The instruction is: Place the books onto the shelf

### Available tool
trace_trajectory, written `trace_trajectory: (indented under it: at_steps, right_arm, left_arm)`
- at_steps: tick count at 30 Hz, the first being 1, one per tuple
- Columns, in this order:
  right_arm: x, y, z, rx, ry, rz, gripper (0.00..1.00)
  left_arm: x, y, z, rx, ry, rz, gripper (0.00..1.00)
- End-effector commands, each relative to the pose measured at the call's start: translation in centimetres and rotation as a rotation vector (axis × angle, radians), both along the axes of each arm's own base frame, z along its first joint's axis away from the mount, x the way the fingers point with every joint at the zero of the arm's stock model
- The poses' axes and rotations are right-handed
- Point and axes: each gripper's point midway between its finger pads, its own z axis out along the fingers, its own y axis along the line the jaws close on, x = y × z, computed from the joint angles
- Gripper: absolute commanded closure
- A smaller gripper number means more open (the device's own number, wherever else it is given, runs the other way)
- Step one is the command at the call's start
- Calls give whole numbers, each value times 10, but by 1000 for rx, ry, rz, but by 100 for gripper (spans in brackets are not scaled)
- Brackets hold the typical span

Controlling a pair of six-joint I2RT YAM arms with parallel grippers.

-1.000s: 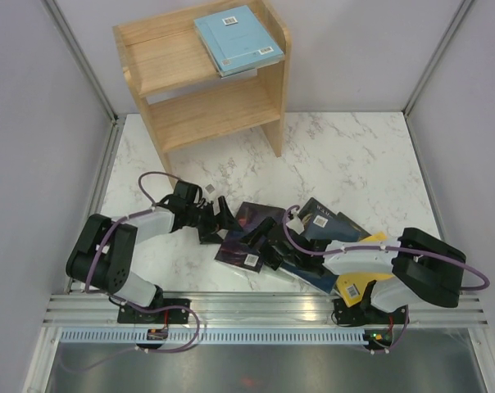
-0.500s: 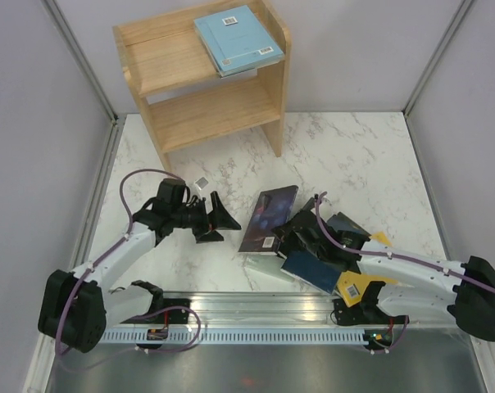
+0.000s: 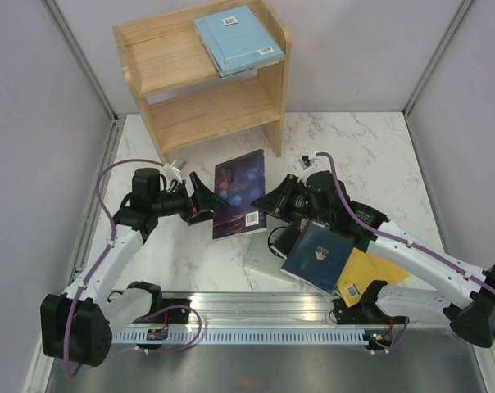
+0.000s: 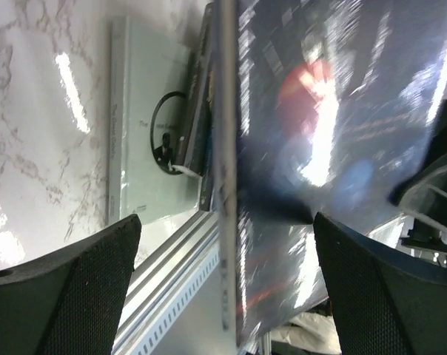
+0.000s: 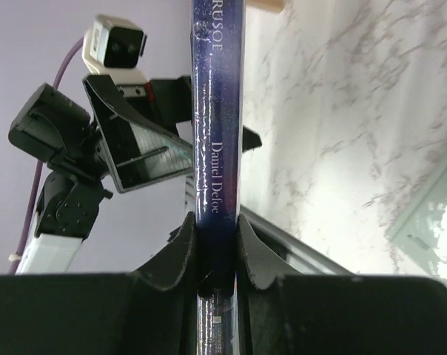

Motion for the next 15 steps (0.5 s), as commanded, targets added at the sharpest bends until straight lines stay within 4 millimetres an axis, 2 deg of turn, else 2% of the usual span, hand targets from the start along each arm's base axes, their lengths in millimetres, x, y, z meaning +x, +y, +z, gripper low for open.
trace_trajectory:
  at_steps: [1,3,4,6,11,13,14,15]
  right_arm:
    - [-22,34,85,264,-123,203,100]
    - [-22,37,92,308,-137,218,100]
    - [-22,39,88,315,-120,220,100]
    - [-22,39,83,326,-117,218,100]
    - [-15,28,87,441,-92,188,100]
    - [-8,22,82,480,-99,170,100]
    - [-6,20,79,483,-95,164,100]
    - [-1,17,72,472,-86,147,100]
  left_arm:
    - [6,0,47,-119,-107,-9,0]
    - [4,-2,59,-156,-108,-25,0]
    - [5,-4,68,-183,-110,-25,0]
    - [4,-6,73,-208,-99,-35,0]
    - [5,-7,87,-292,-98,-37,2]
    - [6,-7,87,-329,-52,-30,17]
    - [7,-8,90,-341,-66,-34,29]
    - [7,-8,91,-348,-59,-33,52]
